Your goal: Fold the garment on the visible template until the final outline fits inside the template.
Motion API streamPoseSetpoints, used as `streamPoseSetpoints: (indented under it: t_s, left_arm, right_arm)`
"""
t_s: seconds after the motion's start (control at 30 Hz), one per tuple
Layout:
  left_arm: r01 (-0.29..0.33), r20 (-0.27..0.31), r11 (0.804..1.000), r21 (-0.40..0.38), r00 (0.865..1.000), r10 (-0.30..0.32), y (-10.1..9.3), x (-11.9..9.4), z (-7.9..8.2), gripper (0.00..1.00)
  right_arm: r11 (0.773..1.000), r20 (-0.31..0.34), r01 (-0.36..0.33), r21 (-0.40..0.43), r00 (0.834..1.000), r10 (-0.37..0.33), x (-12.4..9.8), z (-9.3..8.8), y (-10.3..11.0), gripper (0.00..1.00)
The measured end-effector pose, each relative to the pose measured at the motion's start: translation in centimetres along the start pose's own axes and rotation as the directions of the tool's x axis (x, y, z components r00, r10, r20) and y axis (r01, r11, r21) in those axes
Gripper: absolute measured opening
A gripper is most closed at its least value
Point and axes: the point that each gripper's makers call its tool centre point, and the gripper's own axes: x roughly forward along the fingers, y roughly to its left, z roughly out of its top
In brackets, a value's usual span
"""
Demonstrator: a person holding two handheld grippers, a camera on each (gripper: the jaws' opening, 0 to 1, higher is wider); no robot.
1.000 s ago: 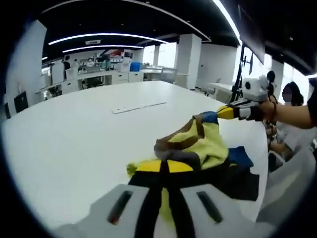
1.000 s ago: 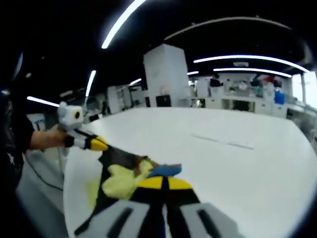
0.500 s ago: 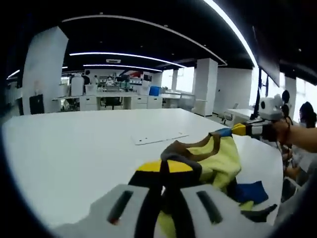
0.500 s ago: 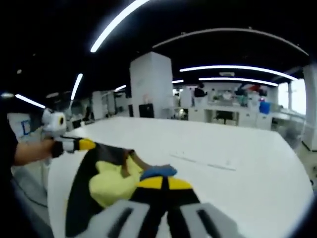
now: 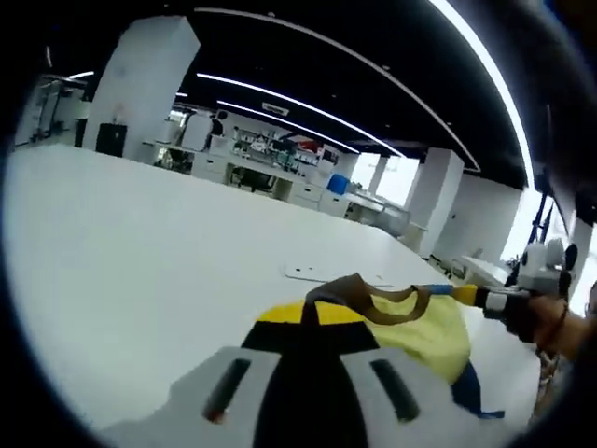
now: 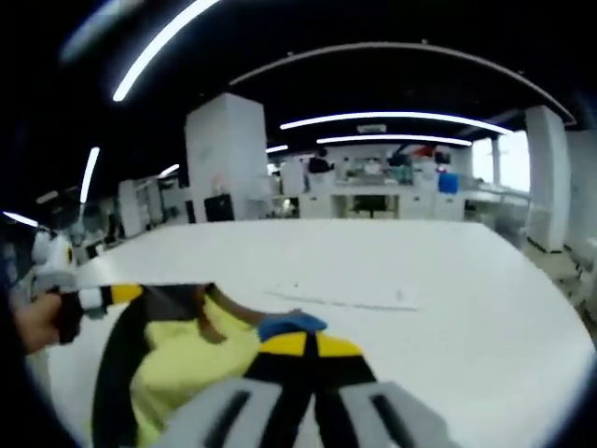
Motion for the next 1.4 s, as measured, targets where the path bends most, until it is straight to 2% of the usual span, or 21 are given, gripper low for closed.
streamPoseSetpoints:
  t_s: [0.03, 0.07, 0.1, 0.17, 0.23, 0.4, 0.47, 0.53, 0.6, 0.77, 0.87, 1.03, 1.1, 1.17, 1.23, 1.3, 1.33, 1.37, 1.4]
  left_arm:
    - [-0.004, 0.025, 0.999, 0.044, 1.000, 0.002, 0.2, 0.4, 0.2, 0.00]
    - [-0.011, 0.014, 0.997, 0.082, 1.000, 0.010, 0.5, 0.8, -0.2, 0.00]
    - [-0.019, -0.005, 0.997, 0.070, 1.000, 0.020, 0.8, 1.1, -0.7, 0.00]
    - [0.018, 0.009, 1.000, -0.017, 1.000, -0.018, 0.6, 1.9, -0.8, 0.00]
    - [-0.005, 0.001, 1.000, 0.012, 1.000, 0.005, 1.1, 2.5, -1.5, 0.00]
    - [-0.025, -0.054, 1.000, -0.005, 0.998, 0.025, 1.9, 3.7, -3.9, 0.00]
    - [-0.040, -0.069, 0.999, 0.001, 0.997, 0.040, 2.1, 3.7, -4.6, 0.00]
    - [-0.054, -0.089, 0.998, 0.044, 0.994, 0.057, 2.8, 3.8, -5.2, 0.00]
    - [-0.050, -0.093, 0.999, 0.021, 0.994, 0.052, 3.0, 4.0, -5.4, 0.00]
    - [-0.051, -0.097, 0.998, 0.038, 0.994, 0.055, 3.7, 4.4, -5.3, 0.00]
    - [-0.074, -0.091, 0.996, 0.057, 0.993, 0.079, 4.1, 4.1, -4.9, 0.06]
    - [-0.056, -0.092, 0.995, 0.083, 0.994, 0.064, 3.7, 3.4, -4.4, 0.23]
    - [-0.044, -0.110, 0.987, 0.153, 0.992, 0.061, 3.7, 2.9, -4.4, 0.28]
    - [-0.027, -0.120, 0.982, 0.189, 0.991, 0.050, 3.4, 2.4, -4.2, 0.35]
    - [0.003, -0.129, 0.976, 0.218, 0.991, 0.025, 2.7, 1.6, -4.0, 0.41]
    - [0.022, -0.138, 0.974, 0.224, 0.990, 0.009, 2.3, 1.2, -3.8, 0.46]
    - [0.065, -0.157, 0.967, 0.247, 0.987, -0.027, 1.4, 0.6, -4.0, 0.49]
    - [0.087, -0.164, 0.964, 0.253, 0.985, -0.046, 0.9, 0.1, -4.0, 0.52]
    - [0.117, -0.177, 0.965, 0.233, 0.981, -0.076, 0.3, -0.3, -4.2, 0.55]
  right_arm:
    - [1.000, -0.002, 0.000, 0.002, 1.000, 0.000, 0.2, -0.1, -0.1, 0.00]
    - [1.000, -0.003, 0.007, 0.006, 1.000, -0.007, 1.0, -0.4, -0.3, 0.00]
    - [1.000, -0.013, 0.016, 0.009, 1.000, -0.016, 1.7, -0.9, -0.4, 0.00]
    - [0.999, -0.018, 0.038, 0.003, 0.999, -0.038, 2.7, -1.6, -0.9, 0.00]
    - [0.998, -0.064, 0.067, 0.002, 0.996, -0.066, 3.5, -3.2, -1.3, 0.00]
    - [0.997, -0.085, 0.080, 0.011, 0.993, -0.079, 5.0, -4.8, -1.4, 0.00]
    - [0.995, -0.151, 0.094, 0.026, 0.985, -0.089, 5.0, -6.2, -1.5, 0.00]
    - [0.995, -0.148, 0.095, 0.038, 0.985, -0.089, 5.7, -6.3, -2.0, 0.00]
    - [0.994, -0.156, 0.090, 0.055, 0.984, -0.081, 5.8, -6.5, -2.0, 0.00]
    - [0.995, -0.165, 0.075, 0.062, 0.984, -0.064, 6.2, -6.5, -2.2, 0.00]
    - [0.994, -0.165, 0.063, 0.091, 0.985, -0.048, 6.0, -6.5, -1.9, 0.00]
    - [0.995, -0.168, 0.033, 0.092, 0.986, -0.017, 5.2, -6.2, -1.1, 0.21]
    - [0.996, -0.180, 0.001, 0.090, 0.984, 0.016, 4.8, -6.3, -0.3, 0.31]
    - [0.993, -0.193, -0.018, 0.114, 0.980, 0.040, 4.2, -6.5, 0.3, 0.45]
    - [0.993, -0.202, -0.036, 0.113, 0.978, 0.058, 3.7, -6.8, 0.7, 0.53]
    - [0.993, -0.212, -0.063, 0.104, 0.973, 0.085, 3.5, -6.8, 1.2, 0.57]
    - [0.982, -0.219, -0.105, 0.159, 0.966, 0.139, 3.0, -6.8, 2.1, 0.60]
    - [0.974, -0.219, -0.115, 0.194, 0.963, 0.157, 2.6, -6.8, 2.4, 0.64]
    - [0.974, -0.223, -0.120, 0.193, 0.961, 0.162, 2.1, -6.8, 2.4, 0.66]
